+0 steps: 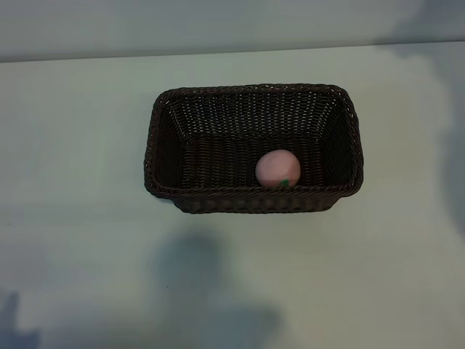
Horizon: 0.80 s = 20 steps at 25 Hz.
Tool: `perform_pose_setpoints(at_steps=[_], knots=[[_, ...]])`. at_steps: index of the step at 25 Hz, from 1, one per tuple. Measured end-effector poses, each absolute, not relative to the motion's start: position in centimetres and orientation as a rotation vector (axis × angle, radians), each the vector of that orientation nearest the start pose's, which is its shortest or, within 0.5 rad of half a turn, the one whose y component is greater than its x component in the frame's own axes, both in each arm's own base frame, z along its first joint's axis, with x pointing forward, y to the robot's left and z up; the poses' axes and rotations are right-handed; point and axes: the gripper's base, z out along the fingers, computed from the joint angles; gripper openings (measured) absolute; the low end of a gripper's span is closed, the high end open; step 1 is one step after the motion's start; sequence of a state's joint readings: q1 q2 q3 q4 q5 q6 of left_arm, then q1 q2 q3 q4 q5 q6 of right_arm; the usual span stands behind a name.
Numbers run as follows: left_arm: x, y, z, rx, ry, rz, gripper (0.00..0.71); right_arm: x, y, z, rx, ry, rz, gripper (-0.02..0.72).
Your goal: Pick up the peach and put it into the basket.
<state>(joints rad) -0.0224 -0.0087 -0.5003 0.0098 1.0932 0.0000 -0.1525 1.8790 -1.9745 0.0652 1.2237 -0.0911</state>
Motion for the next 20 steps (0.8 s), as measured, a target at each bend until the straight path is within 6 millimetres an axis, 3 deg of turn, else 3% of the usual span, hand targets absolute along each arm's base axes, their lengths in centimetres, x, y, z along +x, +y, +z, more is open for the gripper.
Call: perform_pose_setpoints(at_steps=[10, 17, 20], knots=[[-0.8, 0.1, 27.5, 0.022, 2.068, -0.002, 0.592, 33.2, -4.0, 46.6, 0.065, 2.345, 0.035, 0.597], [-0.8, 0.1, 27.5, 0.022, 2.068, -0.002, 0.592, 26.4, -3.0, 52.0, 0.046, 2.172, 0.010, 0.597], [-0.8, 0.1, 27.5, 0.022, 2.068, -0.002, 0.592, 23.0, -2.5, 52.8, 0.037, 2.134, -0.001, 0.597]])
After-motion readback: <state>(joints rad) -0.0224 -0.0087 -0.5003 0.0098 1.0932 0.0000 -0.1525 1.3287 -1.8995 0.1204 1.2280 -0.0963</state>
